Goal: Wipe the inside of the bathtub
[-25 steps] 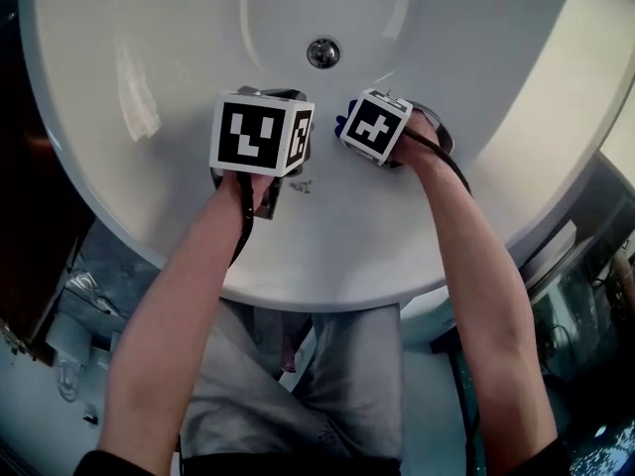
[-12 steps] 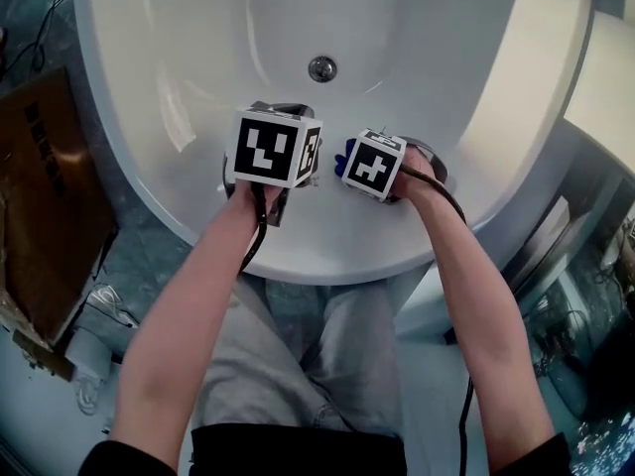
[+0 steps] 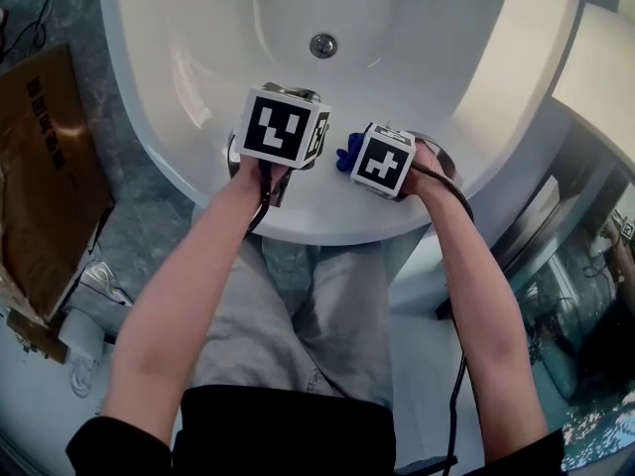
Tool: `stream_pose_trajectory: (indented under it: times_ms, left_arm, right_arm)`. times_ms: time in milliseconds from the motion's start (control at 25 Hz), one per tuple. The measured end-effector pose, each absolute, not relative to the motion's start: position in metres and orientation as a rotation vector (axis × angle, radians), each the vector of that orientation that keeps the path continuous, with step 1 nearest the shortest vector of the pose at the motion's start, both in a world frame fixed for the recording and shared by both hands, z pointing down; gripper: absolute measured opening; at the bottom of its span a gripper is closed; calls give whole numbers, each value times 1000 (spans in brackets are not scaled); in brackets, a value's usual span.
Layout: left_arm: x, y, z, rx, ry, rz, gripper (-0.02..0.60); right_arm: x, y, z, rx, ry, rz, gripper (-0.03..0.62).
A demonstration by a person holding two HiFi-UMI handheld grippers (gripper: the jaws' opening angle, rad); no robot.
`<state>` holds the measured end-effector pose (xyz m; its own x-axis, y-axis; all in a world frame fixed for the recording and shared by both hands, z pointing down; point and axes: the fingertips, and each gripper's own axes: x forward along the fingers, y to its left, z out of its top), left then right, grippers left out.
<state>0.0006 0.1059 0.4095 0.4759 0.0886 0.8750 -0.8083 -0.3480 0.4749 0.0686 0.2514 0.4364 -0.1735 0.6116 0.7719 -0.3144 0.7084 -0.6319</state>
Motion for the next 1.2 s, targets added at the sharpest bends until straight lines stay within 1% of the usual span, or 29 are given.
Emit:
stream_pose_trajectory:
  times_ms: [560,800,1000,1200]
  left_arm:
    - [0,142,403,1639,-604,1006,3]
    - [-9,142,401,1625,-624,990,3]
    - [-15,142,405,1617,-637,997,3]
    - [-19,128,401,1631,-654,992,3]
  right_arm:
    - [57,273,385,-392,-1555,823,67]
    - [56,275,381,-417,-1540,828,67]
    - [54,256,392,-340,-1576,834,67]
    - [60,212,401,-226,-1590,811,67]
